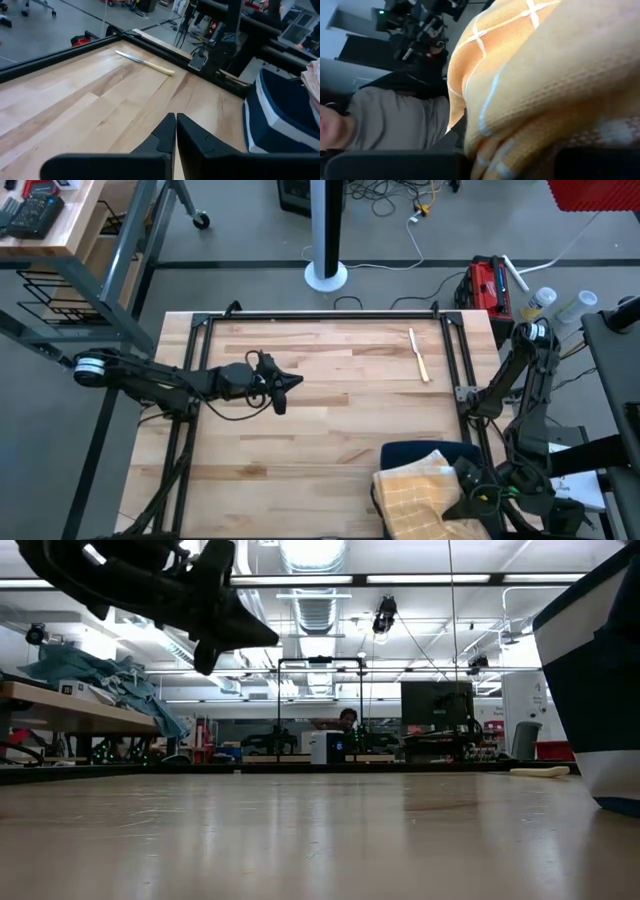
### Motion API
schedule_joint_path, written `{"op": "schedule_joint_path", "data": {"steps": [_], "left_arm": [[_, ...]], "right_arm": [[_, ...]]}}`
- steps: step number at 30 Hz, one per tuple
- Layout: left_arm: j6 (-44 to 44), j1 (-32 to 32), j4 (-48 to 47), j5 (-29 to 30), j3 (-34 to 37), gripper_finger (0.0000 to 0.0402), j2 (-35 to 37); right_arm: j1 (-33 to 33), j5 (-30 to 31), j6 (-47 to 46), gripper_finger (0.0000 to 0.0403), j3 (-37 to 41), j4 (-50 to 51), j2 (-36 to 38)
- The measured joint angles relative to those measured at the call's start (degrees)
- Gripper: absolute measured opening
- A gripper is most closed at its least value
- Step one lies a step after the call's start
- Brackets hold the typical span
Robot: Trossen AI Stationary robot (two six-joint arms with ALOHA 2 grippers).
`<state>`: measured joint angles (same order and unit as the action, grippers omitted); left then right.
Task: Fold towel
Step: Put the stacked towels into the blue bin
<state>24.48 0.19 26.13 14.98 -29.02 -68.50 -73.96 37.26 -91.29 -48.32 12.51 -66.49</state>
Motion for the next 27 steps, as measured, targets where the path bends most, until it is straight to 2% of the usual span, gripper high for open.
{"op": "schedule_joint_path", "data": {"steps": [5, 13, 19, 27], "left_arm": [[-0.80, 0.00, 0.07, 0.00, -1.50, 0.0002, -2.82], [-1.05, 0.00, 0.07, -0.78, -4.56, 0.0007, -6.89], [-1.35, 0.00, 0.13, -1.03, -6.12, 0.0001, -9.21], [-1.50, 0.00, -0.43, -1.01, -7.04, 0.0003, -10.46]], "right_arm": [[-0.61, 0.50, -3.62, 0.0065, 1.56, 1.20, -0.15], [-0.69, -0.94, -13.85, 0.0065, 2.32, 12.36, -0.36], [-0.69, -6.66, -21.91, 0.0065, 2.90, 19.64, -0.57], [-0.56, -12.69, -28.23, 0.0065, 3.05, 24.09, -3.28]]}}
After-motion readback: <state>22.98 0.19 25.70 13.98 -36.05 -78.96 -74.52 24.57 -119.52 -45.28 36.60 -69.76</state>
